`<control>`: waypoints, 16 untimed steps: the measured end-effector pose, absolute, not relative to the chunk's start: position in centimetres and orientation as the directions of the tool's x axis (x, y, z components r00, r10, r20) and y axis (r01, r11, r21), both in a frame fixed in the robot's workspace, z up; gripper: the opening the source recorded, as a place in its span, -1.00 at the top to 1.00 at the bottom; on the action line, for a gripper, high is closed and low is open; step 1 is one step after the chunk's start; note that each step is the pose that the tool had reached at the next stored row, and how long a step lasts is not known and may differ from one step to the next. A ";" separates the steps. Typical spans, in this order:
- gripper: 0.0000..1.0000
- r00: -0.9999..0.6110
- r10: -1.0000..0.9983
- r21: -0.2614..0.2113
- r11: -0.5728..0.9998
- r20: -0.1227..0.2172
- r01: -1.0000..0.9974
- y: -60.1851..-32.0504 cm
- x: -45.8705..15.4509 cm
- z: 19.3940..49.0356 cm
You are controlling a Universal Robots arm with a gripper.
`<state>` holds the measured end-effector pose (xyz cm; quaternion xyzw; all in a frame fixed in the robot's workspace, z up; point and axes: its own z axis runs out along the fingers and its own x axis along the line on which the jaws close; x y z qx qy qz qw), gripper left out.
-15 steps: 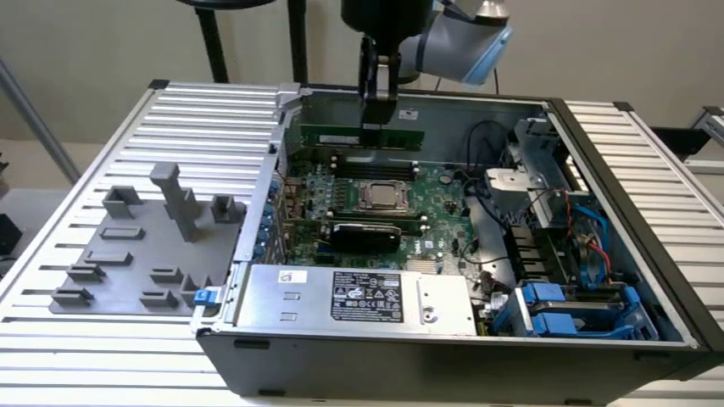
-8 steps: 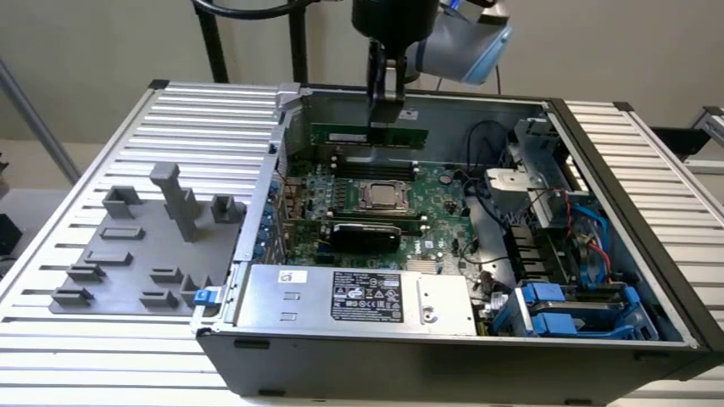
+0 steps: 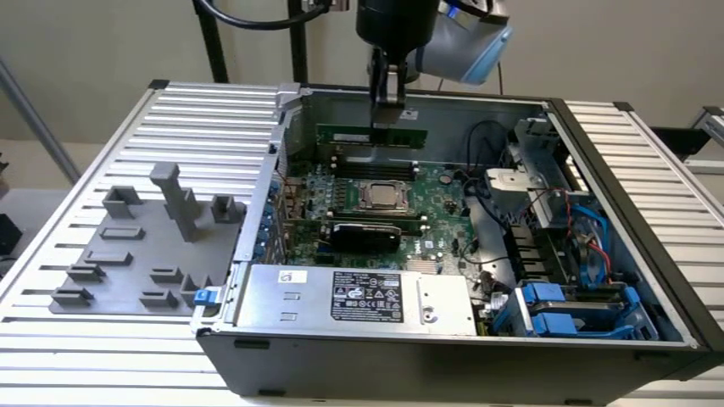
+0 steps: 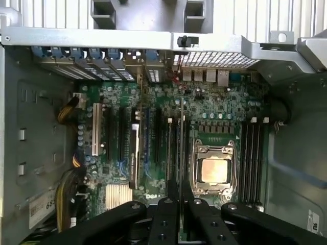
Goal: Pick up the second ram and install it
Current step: 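Insert the second ram into the second slot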
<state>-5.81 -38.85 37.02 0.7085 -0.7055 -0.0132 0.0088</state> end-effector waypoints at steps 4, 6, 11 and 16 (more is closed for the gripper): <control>1.00 0.003 -1.000 0.031 -0.003 -0.006 -1.000 -38.2 -5.5 36.3; 1.00 0.000 -1.000 0.032 0.000 -0.006 -1.000 -38.0 -5.4 35.9; 1.00 -0.014 -1.000 0.032 0.013 -0.006 -0.999 -37.9 -4.8 35.0; 1.00 -0.016 -1.000 0.032 0.016 -0.006 -0.999 -37.4 -3.7 34.1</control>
